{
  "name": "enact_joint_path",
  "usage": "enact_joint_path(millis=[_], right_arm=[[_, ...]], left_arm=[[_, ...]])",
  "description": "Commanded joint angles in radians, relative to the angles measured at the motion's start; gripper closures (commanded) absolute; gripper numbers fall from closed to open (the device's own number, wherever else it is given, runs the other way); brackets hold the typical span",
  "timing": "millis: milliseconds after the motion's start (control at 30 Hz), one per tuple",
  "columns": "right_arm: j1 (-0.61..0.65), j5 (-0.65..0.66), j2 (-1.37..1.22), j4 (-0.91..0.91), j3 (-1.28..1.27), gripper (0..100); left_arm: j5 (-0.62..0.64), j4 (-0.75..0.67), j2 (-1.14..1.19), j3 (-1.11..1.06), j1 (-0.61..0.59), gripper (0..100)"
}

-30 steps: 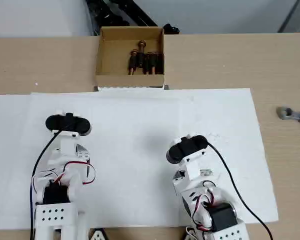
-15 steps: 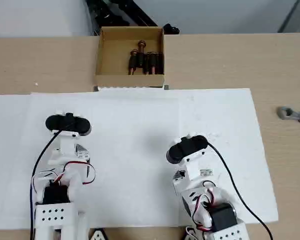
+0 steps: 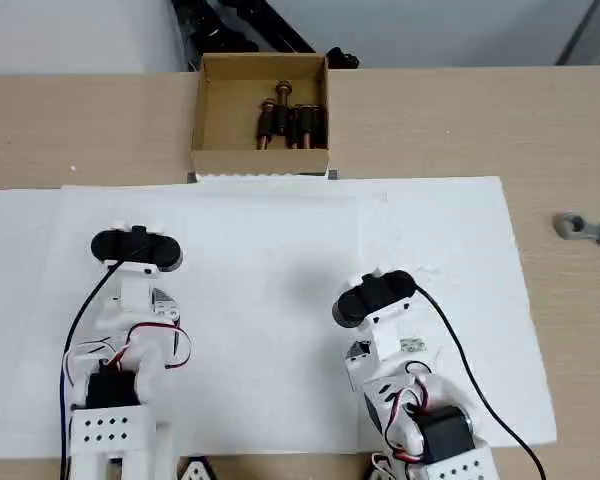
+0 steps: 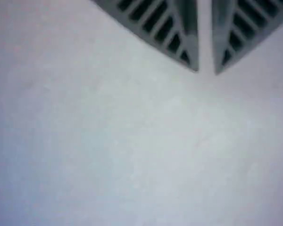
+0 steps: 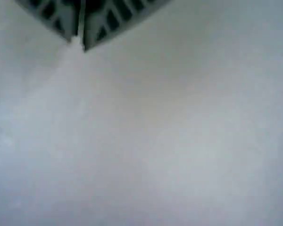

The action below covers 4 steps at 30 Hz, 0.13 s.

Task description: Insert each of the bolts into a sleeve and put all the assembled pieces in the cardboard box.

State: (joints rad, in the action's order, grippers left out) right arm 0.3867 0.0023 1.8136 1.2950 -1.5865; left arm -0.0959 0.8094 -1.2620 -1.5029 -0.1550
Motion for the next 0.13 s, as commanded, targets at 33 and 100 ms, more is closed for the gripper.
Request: enact_joint_path(millis=[33, 100], right_arm=[[0.001, 0.011, 0.004, -0.016, 0.006, 99.5], [0.001, 0.011, 0.004, -0.016, 0.006, 99.5]], left_arm=[[-0.009, -0.023, -0.011, 0.002, -0.005, 99], [-0.009, -0.023, -0.011, 0.002, -0.005, 99]])
